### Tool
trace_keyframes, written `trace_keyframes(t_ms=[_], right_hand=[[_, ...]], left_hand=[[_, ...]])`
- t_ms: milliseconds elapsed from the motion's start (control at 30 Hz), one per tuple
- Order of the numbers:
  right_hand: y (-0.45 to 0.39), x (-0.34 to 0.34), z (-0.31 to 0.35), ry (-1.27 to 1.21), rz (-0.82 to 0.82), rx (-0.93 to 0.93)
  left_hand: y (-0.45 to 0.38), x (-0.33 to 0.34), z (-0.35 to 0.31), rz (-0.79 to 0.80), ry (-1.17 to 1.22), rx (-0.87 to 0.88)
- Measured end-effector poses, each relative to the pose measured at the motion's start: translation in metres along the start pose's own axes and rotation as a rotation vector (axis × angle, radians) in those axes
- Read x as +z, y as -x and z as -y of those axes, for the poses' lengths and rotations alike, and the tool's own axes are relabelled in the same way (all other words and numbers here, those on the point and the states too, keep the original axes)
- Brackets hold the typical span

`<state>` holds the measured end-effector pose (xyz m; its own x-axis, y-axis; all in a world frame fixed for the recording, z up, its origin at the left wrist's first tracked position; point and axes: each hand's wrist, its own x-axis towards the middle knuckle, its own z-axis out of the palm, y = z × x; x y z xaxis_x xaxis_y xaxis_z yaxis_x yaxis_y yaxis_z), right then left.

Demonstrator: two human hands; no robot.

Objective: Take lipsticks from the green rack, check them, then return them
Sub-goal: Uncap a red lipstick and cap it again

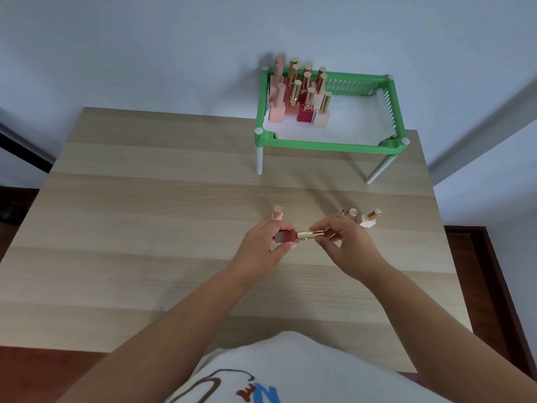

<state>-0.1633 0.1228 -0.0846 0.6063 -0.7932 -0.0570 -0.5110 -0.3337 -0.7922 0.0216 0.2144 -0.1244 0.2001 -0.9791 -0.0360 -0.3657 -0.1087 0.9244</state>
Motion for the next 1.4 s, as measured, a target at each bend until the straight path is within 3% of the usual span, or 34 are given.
trace_keyframes(t_ms=[367,567,700,1067,1400], right_hand=[[-0.0008,-0.0015,-0.0038,-0.017,-0.021,0.128],[0.0061,-0.0025,-0.0039,0.032,0.037,0.020],[0.0059,0.0026,-0.0017,0.075,-0.022,-0.024],[0.0048,0.0057,-0.0034,0.006,-0.044,0.105],[0.0067,0.0043,-0.0002,0.097,-0.051,-0.056]], left_hand=[[-0.0007,0.0001,-0.0039,0.023,-0.073,0.019],[-0.0012,0.0008,-0.0027,0.022,-0.065,0.012],[-0.0010,0.0015,-0.0019,0.018,0.021,0.004],[0.0002,-0.0006,-0.0009,0.025,0.052,0.026],[0.0001,0.0002,0.0012,0.014,0.068,-0.006]])
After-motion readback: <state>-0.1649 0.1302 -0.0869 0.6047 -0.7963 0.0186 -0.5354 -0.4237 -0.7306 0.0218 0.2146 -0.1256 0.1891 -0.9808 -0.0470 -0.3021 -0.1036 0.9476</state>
